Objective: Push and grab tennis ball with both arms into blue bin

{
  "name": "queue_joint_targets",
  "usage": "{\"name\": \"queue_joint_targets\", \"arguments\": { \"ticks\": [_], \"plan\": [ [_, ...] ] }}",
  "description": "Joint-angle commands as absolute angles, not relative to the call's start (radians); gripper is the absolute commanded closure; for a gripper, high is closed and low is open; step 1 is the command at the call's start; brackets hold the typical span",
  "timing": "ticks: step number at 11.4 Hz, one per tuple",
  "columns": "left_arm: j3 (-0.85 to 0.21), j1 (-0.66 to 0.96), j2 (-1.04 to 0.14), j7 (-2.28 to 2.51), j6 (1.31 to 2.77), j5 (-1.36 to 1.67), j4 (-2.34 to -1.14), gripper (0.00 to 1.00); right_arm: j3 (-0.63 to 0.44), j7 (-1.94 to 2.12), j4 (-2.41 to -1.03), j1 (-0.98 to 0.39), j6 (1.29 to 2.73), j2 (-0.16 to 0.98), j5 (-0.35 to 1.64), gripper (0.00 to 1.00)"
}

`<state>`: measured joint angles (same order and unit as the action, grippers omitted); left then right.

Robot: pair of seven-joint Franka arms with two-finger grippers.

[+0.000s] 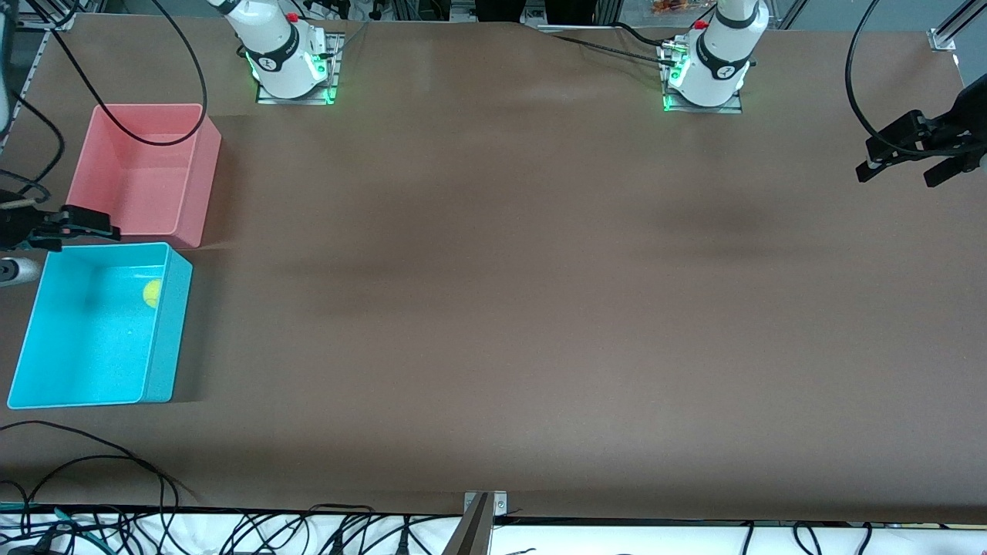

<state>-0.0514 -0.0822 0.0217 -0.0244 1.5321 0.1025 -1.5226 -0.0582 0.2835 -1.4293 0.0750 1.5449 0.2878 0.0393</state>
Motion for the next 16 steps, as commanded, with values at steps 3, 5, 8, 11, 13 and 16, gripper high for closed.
{"name": "queue_joint_targets", "arguments": {
  "ticks": [3, 5, 8, 11, 13, 16],
  "plan": [
    [-0.054, -0.091, 0.009, -0.029, 1.519, 0.123, -1.494, 0.00, 0.036, -0.058, -1.829, -0.014, 1.877, 0.056, -0.020, 0.00],
    [-0.054, -0.091, 0.009, -0.029, 1.519, 0.123, -1.494, 0.00, 0.051, -0.162, -1.871, -0.017, 1.873, 0.008, -0.037, 0.00],
    [-0.052, -0.092, 0.009, -0.029, 1.519, 0.123, -1.494, 0.00, -0.019, -0.160, -1.754, -0.014, 1.686, -0.018, -0.006, 0.00],
    [-0.054, -0.092, 0.009, -0.029, 1.519, 0.123, -1.494, 0.00, -0.043, -0.158, -1.600, -0.028, 1.537, -0.015, -0.008, 0.00],
    [-0.052, -0.092, 0.009, -0.029, 1.519, 0.123, -1.494, 0.00, -0.076, -0.153, -1.550, -0.047, 1.485, -0.005, -0.003, 0.00],
    [-0.054, -0.092, 0.009, -0.029, 1.519, 0.123, -1.494, 0.00, -0.091, -0.152, -1.549, -0.060, 1.499, -0.005, -0.003, 0.00]
  ]
}}
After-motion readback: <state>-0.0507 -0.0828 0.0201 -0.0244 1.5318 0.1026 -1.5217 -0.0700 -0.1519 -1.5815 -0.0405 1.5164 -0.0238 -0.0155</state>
